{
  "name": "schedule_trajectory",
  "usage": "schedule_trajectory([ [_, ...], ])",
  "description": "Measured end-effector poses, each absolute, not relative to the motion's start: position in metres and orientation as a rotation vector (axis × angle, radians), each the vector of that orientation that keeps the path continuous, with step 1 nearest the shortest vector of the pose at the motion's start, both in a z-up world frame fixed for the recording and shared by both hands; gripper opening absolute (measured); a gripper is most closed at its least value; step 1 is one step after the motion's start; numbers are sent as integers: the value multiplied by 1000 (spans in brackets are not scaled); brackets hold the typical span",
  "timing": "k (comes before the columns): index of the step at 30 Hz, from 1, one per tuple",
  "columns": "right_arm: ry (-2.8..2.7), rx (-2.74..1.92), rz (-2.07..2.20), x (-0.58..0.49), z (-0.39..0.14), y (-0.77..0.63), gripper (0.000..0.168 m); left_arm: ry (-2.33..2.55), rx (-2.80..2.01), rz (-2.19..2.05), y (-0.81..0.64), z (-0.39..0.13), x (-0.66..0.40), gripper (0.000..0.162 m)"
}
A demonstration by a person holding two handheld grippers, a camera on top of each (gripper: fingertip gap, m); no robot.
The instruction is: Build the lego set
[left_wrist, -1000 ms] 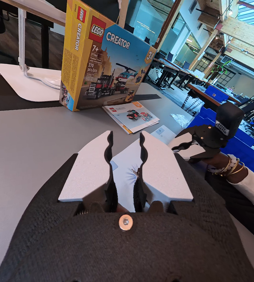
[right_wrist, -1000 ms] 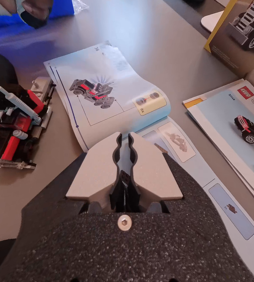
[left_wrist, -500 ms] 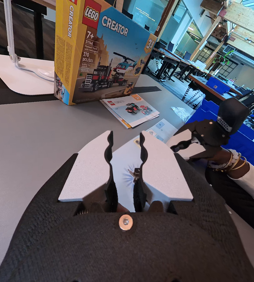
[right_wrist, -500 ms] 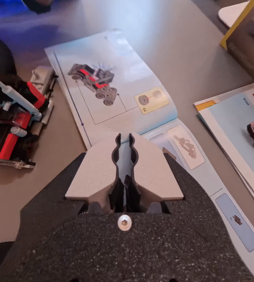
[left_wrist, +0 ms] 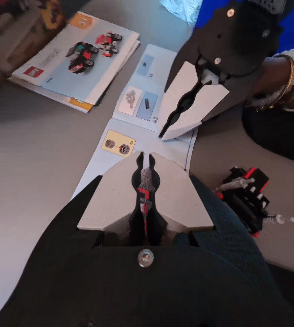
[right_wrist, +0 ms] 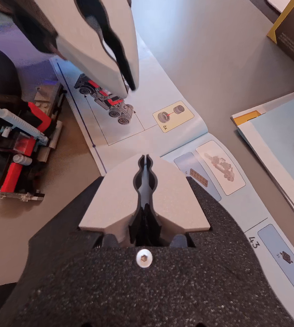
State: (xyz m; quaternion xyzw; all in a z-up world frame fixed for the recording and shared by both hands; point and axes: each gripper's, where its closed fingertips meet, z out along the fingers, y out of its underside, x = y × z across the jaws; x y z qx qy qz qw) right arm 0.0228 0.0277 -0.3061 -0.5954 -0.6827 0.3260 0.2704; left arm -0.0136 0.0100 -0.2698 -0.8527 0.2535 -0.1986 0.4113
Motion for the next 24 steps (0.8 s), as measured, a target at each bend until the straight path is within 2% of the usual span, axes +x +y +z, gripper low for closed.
schedule_trajectory([
  [5,-1831,-1781,1146,25,-301,21,4,852,-2334,-526,12,-306,7,1],
  [10,-1834,-2059,1509,24,-303,22,0,879,-2262,-588,11,-308,11,1],
  [17,-1495,-2075,1264,-6,-304,97,0,957,-2264,-541,10,-308,11,1],
  [20,-1426,-1830,1338,-5,-268,98,4,959,-2246,-535,10,-308,11,1],
  [22,-1340,-1676,1382,11,-234,99,18,932,-2209,-465,13,-301,4,1],
  [24,-1339,-1592,1298,35,-218,100,26,774,-2045,-452,19,-264,-6,1],
])
